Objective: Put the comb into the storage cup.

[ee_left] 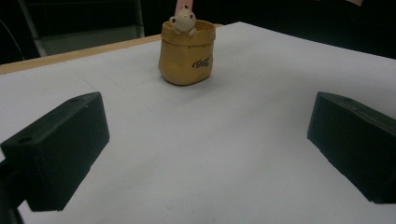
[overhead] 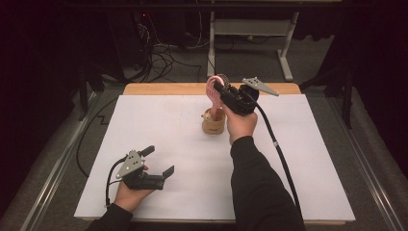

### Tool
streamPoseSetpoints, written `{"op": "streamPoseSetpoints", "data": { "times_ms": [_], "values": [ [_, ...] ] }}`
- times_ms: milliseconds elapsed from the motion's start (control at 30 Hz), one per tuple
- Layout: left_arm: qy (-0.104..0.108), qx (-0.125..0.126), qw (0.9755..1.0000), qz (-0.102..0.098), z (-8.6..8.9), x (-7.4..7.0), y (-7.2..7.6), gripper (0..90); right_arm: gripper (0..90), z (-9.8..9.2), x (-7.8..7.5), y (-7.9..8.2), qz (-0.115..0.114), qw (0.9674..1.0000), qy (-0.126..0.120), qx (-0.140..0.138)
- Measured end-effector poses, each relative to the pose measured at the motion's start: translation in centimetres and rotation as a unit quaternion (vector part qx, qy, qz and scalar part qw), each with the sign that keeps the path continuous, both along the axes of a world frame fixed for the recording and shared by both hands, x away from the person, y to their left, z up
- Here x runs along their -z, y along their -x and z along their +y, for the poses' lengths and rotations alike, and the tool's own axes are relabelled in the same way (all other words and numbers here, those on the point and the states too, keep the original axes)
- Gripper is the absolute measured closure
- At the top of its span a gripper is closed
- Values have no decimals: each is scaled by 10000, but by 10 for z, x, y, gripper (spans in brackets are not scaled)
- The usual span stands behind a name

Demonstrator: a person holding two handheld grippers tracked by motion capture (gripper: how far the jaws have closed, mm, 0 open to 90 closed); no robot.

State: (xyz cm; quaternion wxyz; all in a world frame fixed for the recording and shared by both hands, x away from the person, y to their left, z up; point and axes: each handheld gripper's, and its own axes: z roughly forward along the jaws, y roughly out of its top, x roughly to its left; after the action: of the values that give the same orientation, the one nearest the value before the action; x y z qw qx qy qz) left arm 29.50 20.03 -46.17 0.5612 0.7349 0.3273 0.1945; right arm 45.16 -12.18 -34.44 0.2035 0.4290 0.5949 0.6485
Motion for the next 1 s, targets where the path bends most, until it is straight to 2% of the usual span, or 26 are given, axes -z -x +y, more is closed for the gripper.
{"op": "streamPoseSetpoints", "data": {
  "times_ms": [367, 733, 1000],
  "values": [
    [-15, 2, 10000, -5, 0, 0, 0, 0, 720, 2, 2, -1, -20, 10000, -38, -43],
    [-30, 0, 10000, -18, 0, 0, 0, 0, 719, 5, 6, -4, 59, 9999, -93, -68],
    [-36, -1, 10000, -22, 0, 0, 0, 0, 719, 8, 9, -4, 73, 9999, -14, -86]
  ]
}}
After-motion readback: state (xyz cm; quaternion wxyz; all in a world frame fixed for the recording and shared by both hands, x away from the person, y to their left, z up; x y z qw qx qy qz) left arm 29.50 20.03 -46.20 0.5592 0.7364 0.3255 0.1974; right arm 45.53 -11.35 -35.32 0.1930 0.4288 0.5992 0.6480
